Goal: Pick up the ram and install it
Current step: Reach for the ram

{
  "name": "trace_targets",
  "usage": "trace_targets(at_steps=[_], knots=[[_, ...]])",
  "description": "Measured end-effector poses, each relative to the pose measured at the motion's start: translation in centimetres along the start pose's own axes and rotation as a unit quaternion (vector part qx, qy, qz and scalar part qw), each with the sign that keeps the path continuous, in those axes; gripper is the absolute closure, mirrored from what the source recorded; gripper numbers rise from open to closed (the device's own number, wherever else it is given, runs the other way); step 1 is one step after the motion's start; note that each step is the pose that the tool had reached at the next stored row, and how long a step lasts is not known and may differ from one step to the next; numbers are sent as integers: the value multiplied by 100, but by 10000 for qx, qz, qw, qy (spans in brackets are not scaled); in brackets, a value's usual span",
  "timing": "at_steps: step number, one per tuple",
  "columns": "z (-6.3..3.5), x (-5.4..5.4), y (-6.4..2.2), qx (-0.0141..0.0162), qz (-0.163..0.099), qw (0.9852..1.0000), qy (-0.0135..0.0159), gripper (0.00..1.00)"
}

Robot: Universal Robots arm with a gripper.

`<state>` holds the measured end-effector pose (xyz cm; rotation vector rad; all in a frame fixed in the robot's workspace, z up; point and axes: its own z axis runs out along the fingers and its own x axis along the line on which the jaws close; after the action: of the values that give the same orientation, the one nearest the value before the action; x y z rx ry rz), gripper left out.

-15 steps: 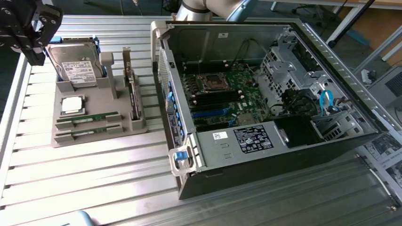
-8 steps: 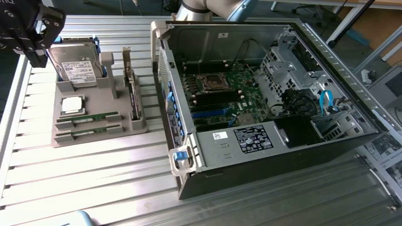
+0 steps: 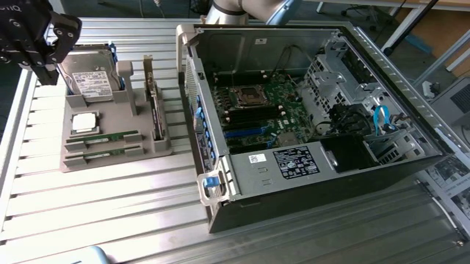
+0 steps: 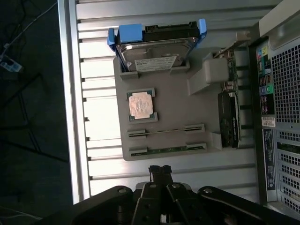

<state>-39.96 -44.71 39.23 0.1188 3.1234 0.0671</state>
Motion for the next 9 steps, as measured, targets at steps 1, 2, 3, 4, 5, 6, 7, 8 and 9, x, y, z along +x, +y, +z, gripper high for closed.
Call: trace_targets(at_steps=[1,2,3,4,5,6,7,8,9], knots=[[0,-11,-19,0,0,10000,2,89],[-1,-20,-35,0,0,10000,4,89],[-1,-26,-48,0,0,10000,4,89],[-1,-32,-59,0,0,10000,5,89],[-1,-38,-71,0,0,10000,6,89],[-2,-44,-83,1,0,10000,7,89],[-2,-49,-94,1,0,10000,8,89],[-3,-56,-106,1,0,10000,10,89],[-3,-62,-117,1,0,10000,11,89]])
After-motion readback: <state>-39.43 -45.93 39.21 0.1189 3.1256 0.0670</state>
